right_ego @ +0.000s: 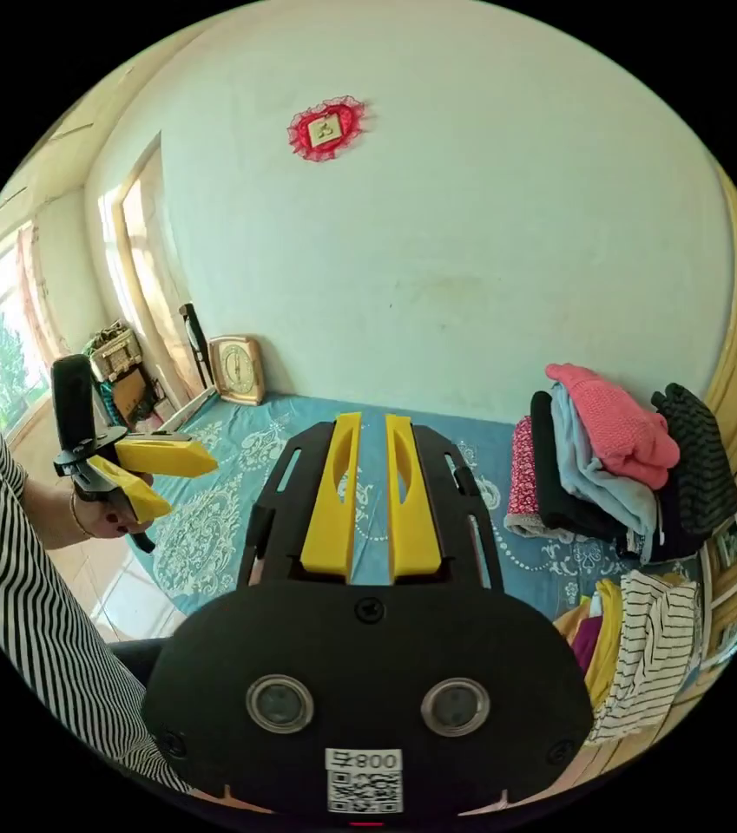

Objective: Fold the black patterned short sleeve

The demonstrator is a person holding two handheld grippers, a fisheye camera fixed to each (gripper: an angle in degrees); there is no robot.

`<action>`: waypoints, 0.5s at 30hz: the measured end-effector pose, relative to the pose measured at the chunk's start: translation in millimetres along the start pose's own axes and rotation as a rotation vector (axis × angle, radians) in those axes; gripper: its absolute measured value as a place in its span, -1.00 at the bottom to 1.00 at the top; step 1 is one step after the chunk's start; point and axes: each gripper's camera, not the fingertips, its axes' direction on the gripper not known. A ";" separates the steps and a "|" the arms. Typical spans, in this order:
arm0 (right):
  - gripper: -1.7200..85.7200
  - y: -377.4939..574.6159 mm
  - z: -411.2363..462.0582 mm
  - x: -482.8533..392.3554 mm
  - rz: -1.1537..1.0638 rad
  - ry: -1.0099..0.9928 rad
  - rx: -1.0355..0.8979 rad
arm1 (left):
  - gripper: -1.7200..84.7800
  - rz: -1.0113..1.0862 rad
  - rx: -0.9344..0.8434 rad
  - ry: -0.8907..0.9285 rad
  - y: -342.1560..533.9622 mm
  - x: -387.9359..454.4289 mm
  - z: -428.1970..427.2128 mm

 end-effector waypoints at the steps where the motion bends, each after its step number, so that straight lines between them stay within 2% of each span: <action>1: -0.81 -5.0 -17.3 -5.6 0.042 0.010 0.019 | -0.68 0.036 0.001 0.039 -19.4 0.7 -6.7; 5: -0.80 -8.8 -73.3 -54.1 0.114 0.118 0.067 | -0.68 0.140 0.004 0.196 -65.6 3.2 -30.3; 10: -0.80 17.8 -164.2 -187.4 0.260 0.360 0.119 | -0.68 0.297 -0.049 0.476 -116.0 27.9 -66.2; 15: -0.80 62.7 -228.4 -309.2 0.433 0.607 0.101 | -0.67 0.400 -0.158 0.723 -148.1 70.2 -64.9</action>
